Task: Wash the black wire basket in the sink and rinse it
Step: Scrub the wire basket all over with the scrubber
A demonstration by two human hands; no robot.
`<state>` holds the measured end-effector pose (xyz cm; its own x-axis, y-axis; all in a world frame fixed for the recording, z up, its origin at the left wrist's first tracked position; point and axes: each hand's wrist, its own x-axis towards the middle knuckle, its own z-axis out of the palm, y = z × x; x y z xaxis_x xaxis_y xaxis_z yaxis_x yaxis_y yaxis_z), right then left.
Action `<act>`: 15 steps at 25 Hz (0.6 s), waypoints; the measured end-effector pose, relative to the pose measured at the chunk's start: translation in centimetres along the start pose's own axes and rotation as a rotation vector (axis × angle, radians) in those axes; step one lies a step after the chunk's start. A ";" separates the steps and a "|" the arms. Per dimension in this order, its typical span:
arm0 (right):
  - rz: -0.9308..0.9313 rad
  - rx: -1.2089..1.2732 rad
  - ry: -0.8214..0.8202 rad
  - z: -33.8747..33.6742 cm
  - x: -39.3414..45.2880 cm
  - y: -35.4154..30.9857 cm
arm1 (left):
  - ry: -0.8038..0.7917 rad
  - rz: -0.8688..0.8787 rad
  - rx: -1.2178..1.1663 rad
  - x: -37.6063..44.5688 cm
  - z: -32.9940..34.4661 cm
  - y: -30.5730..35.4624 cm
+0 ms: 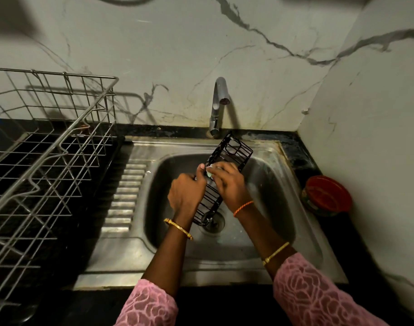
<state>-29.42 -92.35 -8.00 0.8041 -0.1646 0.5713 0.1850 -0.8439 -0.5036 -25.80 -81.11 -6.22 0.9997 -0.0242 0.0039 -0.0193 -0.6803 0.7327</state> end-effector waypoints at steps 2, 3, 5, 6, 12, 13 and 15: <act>-0.010 0.025 0.051 -0.2 0.0 -0.3 | 0.001 0.002 0.001 0.0 -0.4 0.2; -0.024 0.011 0.065 -0.6 -0.3 -0.3 | 0.010 0.002 -0.005 0.0 -0.6 0.4; -0.022 -0.059 0.057 -1.7 -1.6 0.3 | 0.021 0.007 -0.032 0.1 -1.0 0.5; -0.007 -0.099 0.051 -2.2 -2.6 0.7 | 0.020 0.011 -0.041 0.1 -1.2 0.5; 0.031 -0.147 0.119 -1.8 -1.5 -0.2 | -0.012 0.060 -0.006 -0.4 -0.8 0.6; 0.054 -0.095 0.130 -1.5 -0.5 -0.9 | -0.003 0.055 0.003 -0.4 -0.7 0.7; 0.102 0.004 0.119 -1.2 0.3 -1.8 | 0.014 0.040 -0.009 -0.5 -0.7 0.9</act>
<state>-30.14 -91.50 -6.15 0.7460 -0.3091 0.5898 0.1082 -0.8177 -0.5654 -26.28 -81.14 -5.09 0.9982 -0.0409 0.0434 -0.0596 -0.6724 0.7378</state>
